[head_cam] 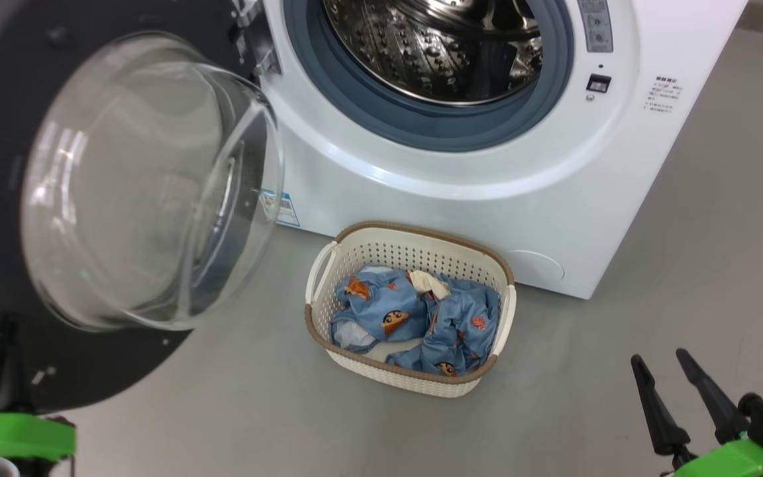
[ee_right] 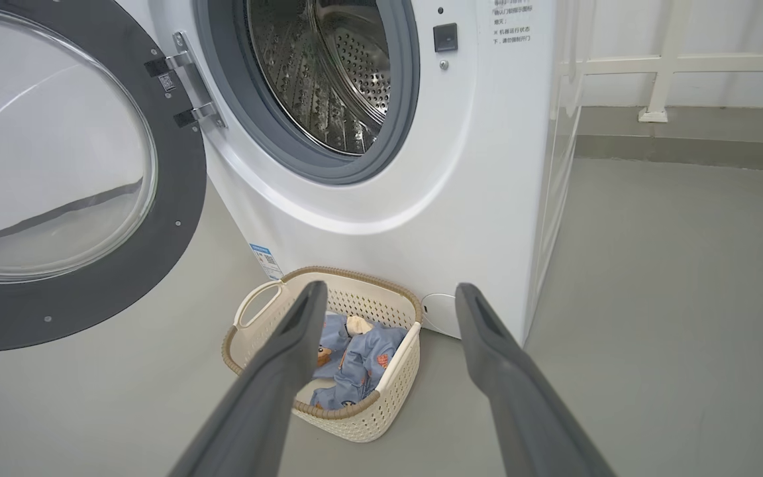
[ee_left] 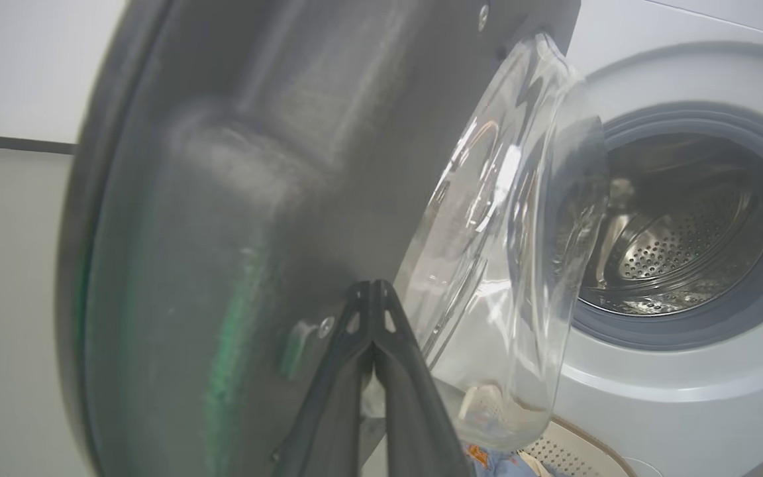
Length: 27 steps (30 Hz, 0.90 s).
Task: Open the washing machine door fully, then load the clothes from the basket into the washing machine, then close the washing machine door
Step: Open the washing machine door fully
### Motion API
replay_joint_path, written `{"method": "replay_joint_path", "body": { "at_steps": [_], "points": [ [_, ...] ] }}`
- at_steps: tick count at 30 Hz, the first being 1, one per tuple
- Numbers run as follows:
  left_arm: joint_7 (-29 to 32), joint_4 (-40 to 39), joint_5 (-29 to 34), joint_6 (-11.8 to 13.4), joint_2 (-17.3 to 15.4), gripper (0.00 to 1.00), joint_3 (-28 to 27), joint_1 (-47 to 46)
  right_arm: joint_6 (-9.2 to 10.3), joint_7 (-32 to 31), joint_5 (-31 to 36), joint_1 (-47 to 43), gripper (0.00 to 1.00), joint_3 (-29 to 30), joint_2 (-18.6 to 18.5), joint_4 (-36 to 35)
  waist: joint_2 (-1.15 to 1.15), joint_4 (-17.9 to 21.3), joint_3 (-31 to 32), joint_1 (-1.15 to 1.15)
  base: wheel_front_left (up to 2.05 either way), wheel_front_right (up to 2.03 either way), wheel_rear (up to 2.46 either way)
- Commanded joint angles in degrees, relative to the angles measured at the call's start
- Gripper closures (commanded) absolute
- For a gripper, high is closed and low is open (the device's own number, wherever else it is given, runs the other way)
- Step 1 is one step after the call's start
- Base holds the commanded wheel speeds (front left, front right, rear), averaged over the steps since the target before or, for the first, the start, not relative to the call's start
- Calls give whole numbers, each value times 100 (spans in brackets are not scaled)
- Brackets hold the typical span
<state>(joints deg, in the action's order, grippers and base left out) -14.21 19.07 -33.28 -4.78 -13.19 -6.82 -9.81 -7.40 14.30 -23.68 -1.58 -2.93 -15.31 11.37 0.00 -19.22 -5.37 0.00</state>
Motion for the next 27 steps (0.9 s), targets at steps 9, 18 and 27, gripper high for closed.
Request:
{"method": "replay_joint_path", "body": {
  "at_steps": [9,18,27],
  "points": [
    [-78,484,496,-132,-403,100,-956,-872,-9,70,116,389,0,-196,-169,-133,0,58,-252,0,0,0,0],
    [-78,1238,920,-223,-631,100,-1546,-1498,-9,70,191,576,0,-238,-201,-152,0,103,-531,0,0,0,0],
    [-78,1965,1309,-262,-931,100,-1934,-2019,-9,70,244,760,0,-326,-245,-142,0,203,-710,0,0,0,0]
  ]
}}
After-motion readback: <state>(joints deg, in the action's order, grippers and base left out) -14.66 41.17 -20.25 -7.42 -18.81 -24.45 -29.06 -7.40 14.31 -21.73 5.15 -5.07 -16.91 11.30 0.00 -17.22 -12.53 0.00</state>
